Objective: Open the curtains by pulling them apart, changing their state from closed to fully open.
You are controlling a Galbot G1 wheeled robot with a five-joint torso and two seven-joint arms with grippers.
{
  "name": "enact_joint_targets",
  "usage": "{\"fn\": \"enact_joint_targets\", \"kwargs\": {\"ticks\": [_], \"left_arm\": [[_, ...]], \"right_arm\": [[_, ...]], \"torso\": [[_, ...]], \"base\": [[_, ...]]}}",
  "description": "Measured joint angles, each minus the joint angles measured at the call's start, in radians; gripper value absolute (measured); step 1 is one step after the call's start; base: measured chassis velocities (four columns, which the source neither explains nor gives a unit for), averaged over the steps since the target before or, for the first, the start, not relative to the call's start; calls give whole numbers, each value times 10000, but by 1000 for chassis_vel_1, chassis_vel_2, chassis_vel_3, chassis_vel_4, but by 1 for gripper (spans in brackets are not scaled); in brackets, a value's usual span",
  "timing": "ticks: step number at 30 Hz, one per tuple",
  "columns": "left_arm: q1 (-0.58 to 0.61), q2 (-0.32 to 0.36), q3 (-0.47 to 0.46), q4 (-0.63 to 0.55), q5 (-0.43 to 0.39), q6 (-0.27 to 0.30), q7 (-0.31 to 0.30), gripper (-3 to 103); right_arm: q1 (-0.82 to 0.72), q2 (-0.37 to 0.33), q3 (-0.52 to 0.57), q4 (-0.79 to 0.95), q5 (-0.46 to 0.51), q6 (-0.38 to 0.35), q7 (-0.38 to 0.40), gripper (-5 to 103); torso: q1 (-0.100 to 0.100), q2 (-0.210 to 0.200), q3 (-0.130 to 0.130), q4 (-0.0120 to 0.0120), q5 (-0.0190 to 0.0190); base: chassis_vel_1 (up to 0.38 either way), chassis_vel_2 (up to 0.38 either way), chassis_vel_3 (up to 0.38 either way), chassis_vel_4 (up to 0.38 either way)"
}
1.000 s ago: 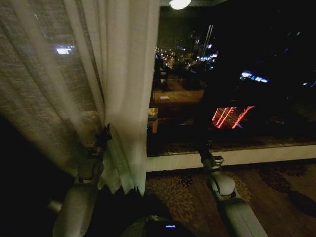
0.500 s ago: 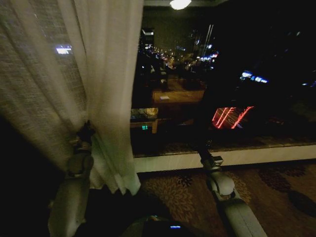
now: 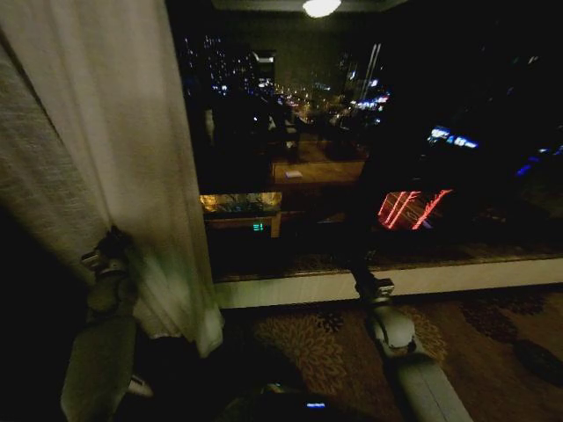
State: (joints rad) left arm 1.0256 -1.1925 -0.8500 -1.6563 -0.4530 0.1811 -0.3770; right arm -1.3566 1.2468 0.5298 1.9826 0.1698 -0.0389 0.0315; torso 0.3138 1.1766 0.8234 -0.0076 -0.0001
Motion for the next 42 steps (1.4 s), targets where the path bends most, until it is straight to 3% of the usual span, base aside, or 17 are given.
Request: {"fn": "enact_joint_targets", "kwargs": {"ticks": [16,23,27,29,31,32,34,36,38,40,42], "left_arm": [[-858,576,-804,1961,3,-460,-1510,0],[-900,805,-930,2204,2,-680,-1717,0],[-663,737,-832,1704,36,-557,-1138,0],[-189,522,-647,880,52,-420,-78,0],[-135,500,-627,793,55,-410,55,0],[152,378,-468,373,88,-404,771,-2],[369,263,-273,-12,168,-489,1440,8],[448,231,-207,-148,233,-523,1668,8],[773,144,58,-636,457,-592,2409,19],[1032,61,324,-1083,533,-538,2615,30],[1143,5,428,-1266,580,-490,2684,30]], "right_arm": [[64,32,-108,-81,-85,24,-66,100],[112,12,-191,-105,-112,19,-65,100],[121,-3,-192,-140,-112,14,-57,100],[102,10,-177,-171,-112,14,-53,100],[96,14,-175,-175,-112,15,-54,100],[78,26,-163,-191,-112,20,-53,100],[65,36,-146,-203,-110,36,-56,100],[60,38,-140,-204,-108,40,-64,100],[52,39,-91,-204,-91,51,-135,100],[70,44,-37,-205,-75,58,-157,100],[75,44,-7,-210,-70,61,-163,100]], "torso": [[0,0,0,2,1],[0,0,0,3,-2],[1,0,0,0,1],[2,0,0,1,0],[2,0,1,0,1],[2,0,0,1,1],[2,0,0,0,1],[2,0,0,0,2],[2,0,0,1,2],[2,0,0,1,4],[2,0,0,1,3]], "base": [[0,0,0,0],[0,0,0,0],[0,0,0,0],[0,0,0,0],[0,0,0,0],[0,0,0,0],[0,0,0,0],[0,0,0,0],[0,0,0,0],[0,0,0,0],[0,0,0,0]]}}
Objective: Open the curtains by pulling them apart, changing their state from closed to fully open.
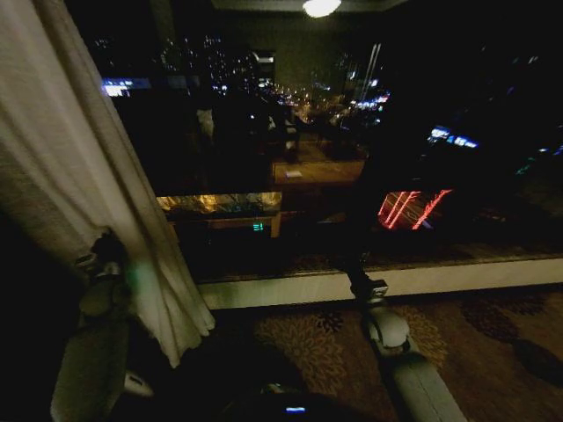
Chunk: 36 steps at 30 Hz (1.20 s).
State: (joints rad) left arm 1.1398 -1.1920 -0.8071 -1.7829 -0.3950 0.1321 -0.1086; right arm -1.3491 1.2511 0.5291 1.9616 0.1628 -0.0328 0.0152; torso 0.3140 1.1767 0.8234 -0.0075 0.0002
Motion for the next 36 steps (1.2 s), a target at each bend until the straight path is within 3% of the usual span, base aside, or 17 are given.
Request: {"fn": "enact_joint_targets", "kwargs": {"ticks": [6,9,12,15,18,20,24,29,32,33,36], "left_arm": [[560,-292,524,-933,468,271,283,57],[784,-351,600,-1184,582,342,429,63],[1150,-491,695,-1348,785,349,634,80],[1269,-541,753,-1333,905,275,897,85],[1076,-492,918,-1153,955,237,1278,98],[930,-468,988,-1083,963,267,1283,98],[7,-355,1473,-552,972,567,365,100],[-623,-347,1807,-228,975,766,-370,100],[-1068,-552,2162,-105,961,1126,-1900,100],[-1068,-552,2162,-105,961,1126,-1900,100],[-1405,-764,2378,170,1037,1202,-2918,100]], "right_arm": [[-14,23,70,-29,23,53,-19,100],[-50,40,105,-48,29,87,-27,100],[-110,52,162,-92,33,155,-50,100],[-145,43,179,-97,40,176,-65,100],[-160,3,228,-98,67,206,-80,100],[-164,-9,244,-98,72,213,-81,100],[-226,-85,327,-11,204,228,-97,100],[-232,-116,372,6,244,238,-104,100],[-221,-64,373,1,250,249,-122,100],[-221,-64,373,1,250,249,-122,100],[-212,22,302,-16,231,297,-174,100]], "torso": [[0,-1,0,0,-1],[0,0,0,0,0],[-1,0,0,1,0],[-2,0,0,1,-2],[-1,0,0,2,-3],[-1,0,0,2,-2],[-1,0,0,-1,-2],[-1,-1,0,-2,-3],[-1,0,0,2,-1],[-1,0,0,2,-1],[-1,-1,0,-3,-1]], "base": [[0,0,0,0],[0,0,0,0],[0,0,0,0],[0,0,0,0],[0,0,0,0],[0,0,0,0],[0,0,0,0],[0,0,0,0],[0,0,0,0],[0,0,0,0],[0,0,0,0]]}}
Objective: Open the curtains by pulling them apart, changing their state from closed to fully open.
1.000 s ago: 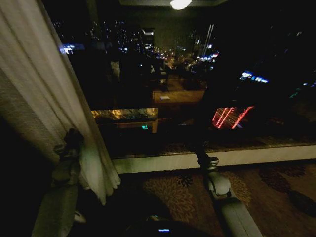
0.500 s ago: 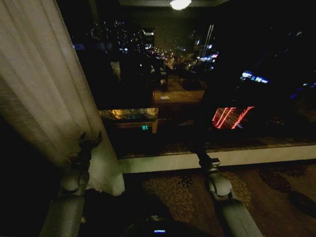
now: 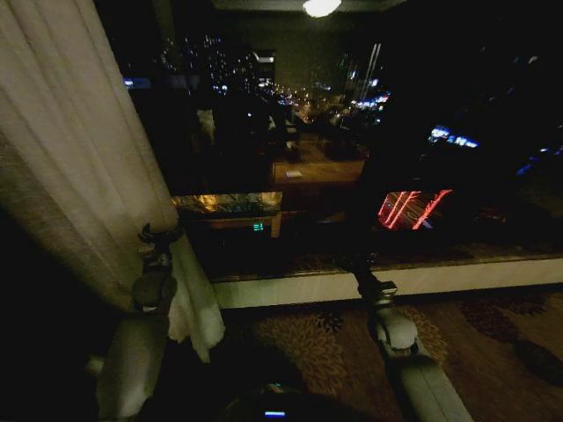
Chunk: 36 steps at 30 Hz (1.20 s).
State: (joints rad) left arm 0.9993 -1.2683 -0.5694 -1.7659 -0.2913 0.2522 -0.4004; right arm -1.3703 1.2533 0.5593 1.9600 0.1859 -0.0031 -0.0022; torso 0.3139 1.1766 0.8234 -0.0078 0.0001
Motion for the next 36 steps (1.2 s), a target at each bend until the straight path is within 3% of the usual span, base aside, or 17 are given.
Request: {"fn": "enact_joint_targets", "kwargs": {"ticks": [4,10,12,19,27,30,36], "left_arm": [[-92,-43,43,121,61,37,-343,101],[-163,-10,-20,308,71,23,-328,74],[-168,-7,-21,317,68,22,-313,74],[-418,36,-54,605,27,-9,-146,42],[-542,60,-171,733,-136,-36,-270,20],[-585,100,-245,832,-214,-72,-332,4],[-964,207,-440,1321,-470,-136,-672,0]], "right_arm": [[18,48,-33,-4,-13,31,-17,100],[13,3,43,-29,-18,55,-31,100],[13,1,48,-31,-18,55,-32,100],[6,-25,106,-85,-18,76,-40,100],[13,-56,124,-125,-32,86,-44,100],[38,-55,96,-129,-39,87,-47,100],[71,-82,86,-130,-40,88,-49,100]], "torso": [[0,0,0,5,0],[-1,0,0,4,-1],[-1,0,0,4,-1],[-1,0,0,2,-1],[-1,0,0,3,-1],[-1,0,0,3,-1],[-1,0,0,3,-3]], "base": [[0,0,0,0],[0,0,0,0],[0,0,0,0],[0,0,0,0],[0,0,0,0],[0,0,0,0],[0,0,0,0]]}}
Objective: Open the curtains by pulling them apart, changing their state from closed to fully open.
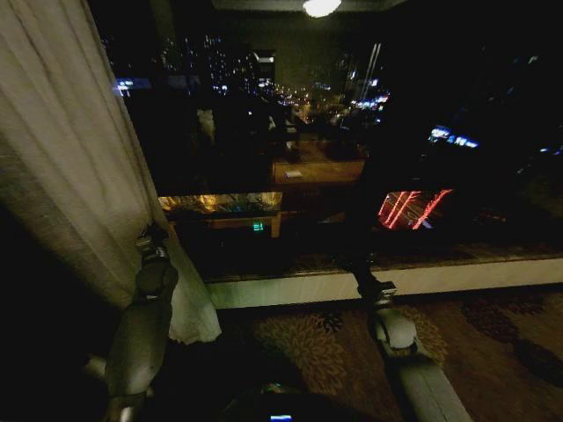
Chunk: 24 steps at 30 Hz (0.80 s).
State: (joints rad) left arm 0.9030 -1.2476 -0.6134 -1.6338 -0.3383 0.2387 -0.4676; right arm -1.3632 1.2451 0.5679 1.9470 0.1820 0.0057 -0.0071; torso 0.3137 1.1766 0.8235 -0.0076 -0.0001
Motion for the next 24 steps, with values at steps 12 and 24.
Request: {"fn": "enact_joint_targets", "kwargs": {"ticks": [12,24], "left_arm": [[-1514,661,-1278,2487,-569,-512,-1038,0],[-1615,926,-1891,3574,-660,-945,-993,0]], "right_arm": [[-33,-79,129,-139,37,56,-110,100],[-3,-95,98,-172,42,60,-165,100]], "torso": [[0,0,-1,1,4],[0,1,-3,-1,9]], "base": [[0,0,0,0],[0,0,0,0]]}}
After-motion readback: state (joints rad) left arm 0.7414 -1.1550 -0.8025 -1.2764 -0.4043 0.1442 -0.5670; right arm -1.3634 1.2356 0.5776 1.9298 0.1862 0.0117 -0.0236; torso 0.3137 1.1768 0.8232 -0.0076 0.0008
